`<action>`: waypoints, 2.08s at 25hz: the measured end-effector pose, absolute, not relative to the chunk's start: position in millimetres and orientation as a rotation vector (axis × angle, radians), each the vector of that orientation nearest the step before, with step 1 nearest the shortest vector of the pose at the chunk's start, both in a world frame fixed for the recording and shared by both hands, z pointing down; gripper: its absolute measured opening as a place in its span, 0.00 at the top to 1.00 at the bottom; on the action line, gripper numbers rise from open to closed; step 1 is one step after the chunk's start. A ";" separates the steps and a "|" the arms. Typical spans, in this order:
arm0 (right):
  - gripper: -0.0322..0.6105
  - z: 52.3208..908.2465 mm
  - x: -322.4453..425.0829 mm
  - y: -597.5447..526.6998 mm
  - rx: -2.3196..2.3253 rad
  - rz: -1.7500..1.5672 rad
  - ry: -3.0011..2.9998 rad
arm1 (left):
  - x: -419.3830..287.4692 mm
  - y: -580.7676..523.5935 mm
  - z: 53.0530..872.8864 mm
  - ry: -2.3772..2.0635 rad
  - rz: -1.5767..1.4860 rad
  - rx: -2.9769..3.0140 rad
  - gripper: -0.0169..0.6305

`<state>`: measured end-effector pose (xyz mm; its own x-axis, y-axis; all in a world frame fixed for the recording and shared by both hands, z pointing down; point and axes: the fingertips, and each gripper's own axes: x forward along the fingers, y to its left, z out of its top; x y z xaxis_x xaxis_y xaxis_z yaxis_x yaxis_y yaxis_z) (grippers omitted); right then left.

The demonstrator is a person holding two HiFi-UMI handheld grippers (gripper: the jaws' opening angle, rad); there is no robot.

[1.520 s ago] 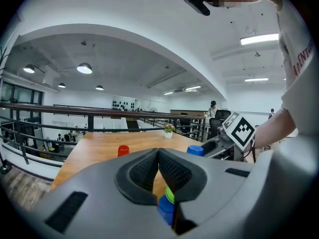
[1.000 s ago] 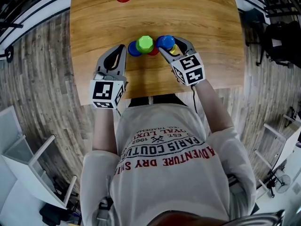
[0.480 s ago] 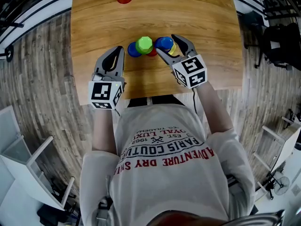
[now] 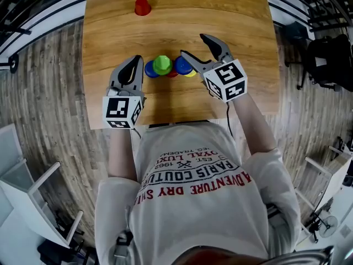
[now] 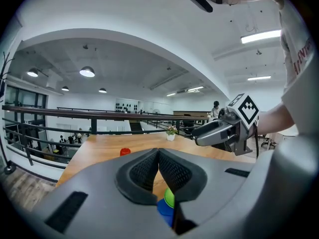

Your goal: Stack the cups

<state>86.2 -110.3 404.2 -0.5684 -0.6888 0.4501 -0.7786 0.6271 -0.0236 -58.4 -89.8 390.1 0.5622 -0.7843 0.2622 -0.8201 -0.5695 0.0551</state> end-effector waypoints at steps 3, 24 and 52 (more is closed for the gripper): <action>0.46 405.0 90.0 -130.6 1.116 0.303 -2.468 | -59.2 -97.4 390.5 -1.404 0.321 2.600 0.95; 0.46 495.3 31.0 -269.8 0.750 0.446 -2.546 | -79.5 -179.1 423.2 -1.632 0.360 2.393 0.95; 0.51 566.4 -55.5 -345.8 0.702 0.349 -2.469 | -121.5 -195.6 475.6 -1.650 0.363 2.290 0.95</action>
<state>-55.5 -345.8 566.4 -0.7157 -0.4080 0.5668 -0.5491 0.8302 -0.0957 -121.5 -195.6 475.6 0.3105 -0.8757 0.3699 -0.9501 -0.2987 0.0903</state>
